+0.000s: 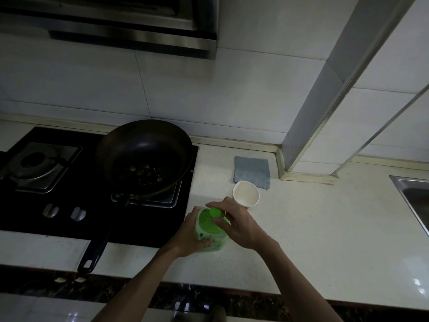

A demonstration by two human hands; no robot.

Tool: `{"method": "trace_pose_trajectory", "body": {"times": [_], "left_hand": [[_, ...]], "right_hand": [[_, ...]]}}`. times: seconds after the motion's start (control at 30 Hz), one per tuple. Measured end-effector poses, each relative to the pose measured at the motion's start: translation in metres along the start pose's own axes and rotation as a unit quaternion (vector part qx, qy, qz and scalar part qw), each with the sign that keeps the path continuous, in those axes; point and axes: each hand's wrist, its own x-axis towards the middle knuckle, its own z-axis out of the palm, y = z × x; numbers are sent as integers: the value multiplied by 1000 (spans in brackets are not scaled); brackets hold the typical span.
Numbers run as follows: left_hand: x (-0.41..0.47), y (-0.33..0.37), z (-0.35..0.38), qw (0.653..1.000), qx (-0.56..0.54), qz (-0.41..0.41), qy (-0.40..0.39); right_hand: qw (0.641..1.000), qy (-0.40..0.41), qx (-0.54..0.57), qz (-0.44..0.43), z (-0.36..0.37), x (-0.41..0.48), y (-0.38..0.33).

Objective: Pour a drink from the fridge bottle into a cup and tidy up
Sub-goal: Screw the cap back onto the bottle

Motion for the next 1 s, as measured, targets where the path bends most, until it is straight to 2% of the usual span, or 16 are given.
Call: {"method": "trace_pose_trajectory", "body": {"times": [0.1,0.27,0.37,0.43,0.5,0.67,0.83,1.0], "left_hand": [[-1,2,0,1000,2,-3,1],[-1,4,0,1000,10,0,4],[0,6,1,1000,17,-2,3],[-2,8,2,1000,16,-4,9],[-5,9,2,1000,10,0,14],[-12,14,3,1000,-6,6,12],[-21,17,3,999,-27,10,22],[-33,26,-8,995,-96,13,36]], "right_hand": [[999,50,2,-3,6,2,2],[985,159,-28,61,28,-5,-1],[976,195,2,92,40,-10,-1],[978,180,5,101,44,-15,6],[987,128,-25,96,48,-19,14],[995,49,6,86,47,-21,19],[993,69,20,89,42,-23,11],[985,137,59,86,14,-14,-28]]}}
